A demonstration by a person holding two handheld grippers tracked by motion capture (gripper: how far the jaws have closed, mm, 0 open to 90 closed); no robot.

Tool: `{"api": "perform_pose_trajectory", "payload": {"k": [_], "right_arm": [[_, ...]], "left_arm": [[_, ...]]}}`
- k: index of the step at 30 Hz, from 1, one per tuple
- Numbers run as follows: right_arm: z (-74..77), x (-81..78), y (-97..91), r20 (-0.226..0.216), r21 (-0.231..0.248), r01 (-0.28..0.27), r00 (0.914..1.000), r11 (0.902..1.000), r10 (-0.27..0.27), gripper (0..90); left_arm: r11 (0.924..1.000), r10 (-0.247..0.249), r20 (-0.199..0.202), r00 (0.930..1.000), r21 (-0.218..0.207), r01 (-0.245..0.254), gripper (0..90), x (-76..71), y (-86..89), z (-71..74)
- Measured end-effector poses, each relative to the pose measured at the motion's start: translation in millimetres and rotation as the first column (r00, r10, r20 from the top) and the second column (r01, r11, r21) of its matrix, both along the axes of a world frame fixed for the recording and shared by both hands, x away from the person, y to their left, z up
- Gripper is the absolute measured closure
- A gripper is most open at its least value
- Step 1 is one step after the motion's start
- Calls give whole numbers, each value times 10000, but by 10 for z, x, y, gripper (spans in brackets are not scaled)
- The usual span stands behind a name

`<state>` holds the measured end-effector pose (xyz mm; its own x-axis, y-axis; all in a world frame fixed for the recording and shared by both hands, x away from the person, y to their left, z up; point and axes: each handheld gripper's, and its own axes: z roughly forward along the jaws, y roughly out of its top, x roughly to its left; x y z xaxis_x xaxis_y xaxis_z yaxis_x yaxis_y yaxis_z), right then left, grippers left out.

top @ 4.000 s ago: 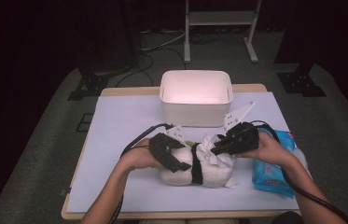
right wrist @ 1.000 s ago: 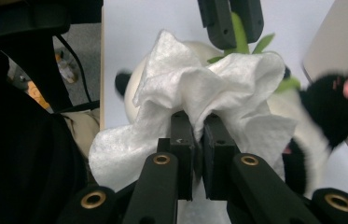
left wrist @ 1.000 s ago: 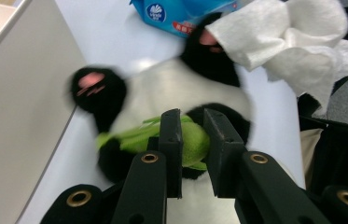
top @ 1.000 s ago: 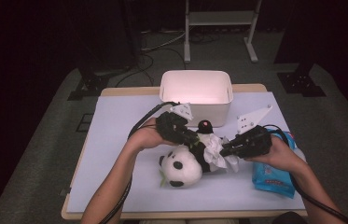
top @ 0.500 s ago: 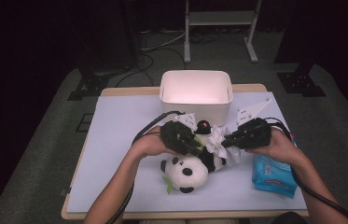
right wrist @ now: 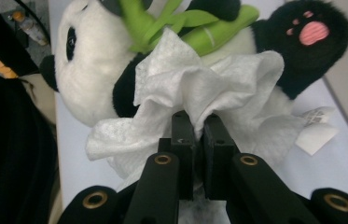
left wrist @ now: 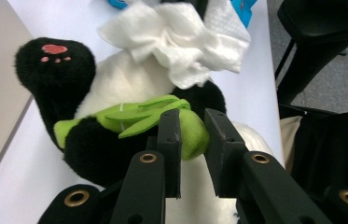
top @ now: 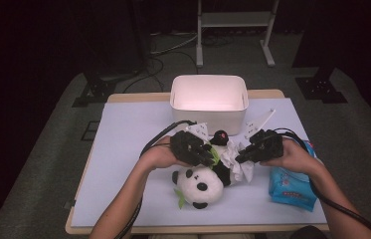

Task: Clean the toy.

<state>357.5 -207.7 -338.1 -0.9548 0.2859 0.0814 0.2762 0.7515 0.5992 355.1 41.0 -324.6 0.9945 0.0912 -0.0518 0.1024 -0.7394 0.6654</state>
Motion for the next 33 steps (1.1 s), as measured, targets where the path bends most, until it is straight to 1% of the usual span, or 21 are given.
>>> {"api": "perform_pose_trajectory", "payload": {"k": [4, 8, 11, 14, 16, 18, 19, 22, 24, 26, 28, 29, 30, 33], "right_arm": [[-33, -26, 11, -230, -94, -192, 9996, 9998, 190, 847], [-57, -35, -1, -453, 7, -261, 9986, 9997, 261, 848], [-64, -45, 3, -541, 44, -328, 9980, 9995, 330, 849], [-78, -71, 26, -634, 66, -484, 9968, 9988, 487, 851], [-90, -97, 49, -713, 70, -659, 9953, 9978, 663, 851], [-106, -128, 86, -808, 32, -843, 9932, 9964, 843, 851], [-119, -144, 113, -846, -61, -972, 9917, 9952, 963, 851], [-136, -154, 148, -752, -101, -1032, 9919, 9946, 1022, 849], [-112, -127, 123, -723, 121, -916, 9931, 9957, 923, 849], [-90, -104, 96, -650, 302, -771, 9948, 9966, 789, 849], [-60, -85, 75, -542, 376, -572, 9968, 9977, 592, 848], [-48, -78, 70, -419, 412, -492, 9978, 9979, 509, 848], [-36, -62, 62, -266, 392, -446, 9986, 9982, 456, 848], [-8, -10, 31, -82, 413, -129, 9999, 9991, 133, 848]], "left_arm": [[9999, 85, 115, 9999, -57, -85, 772, 2, 0, 14], [9998, 159, 239, 9996, -95, -157, 775, 8, 3, 40], [9998, 186, 301, 9994, -75, -184, 775, 12, 7, 56], [9997, 239, 343, 9991, -107, -235, 777, 13, 12, 68], [9992, 364, 443, 9984, -158, -357, 779, 19, 19, 82], [9991, 404, 487, 9980, -107, -400, 779, 20, 27, 93], [9993, 372, 461, 9982, -66, -370, 779, 18, 29, 93], [9996, 300, 442, 9986, -8, -300, 776, -3, 28, 80], [9999, 168, 336, 9993, 27, -169, 769, -21, 25, 56], [10000, 32, 239, 9997, 71, -34, 755, -41, 16, 17], [10000, -37, 90, 10000, 34, 37, 745, -58, 13, -19], [10000, -74, 54, 10000, 19, 74, 741, -62, 15, -31], [9999, -136, 39, 9999, 17, 136, 738, -69, 15, -44], [9998, -173, 1, 9999, 23, 173, 730, -95, 15, -68]]}}
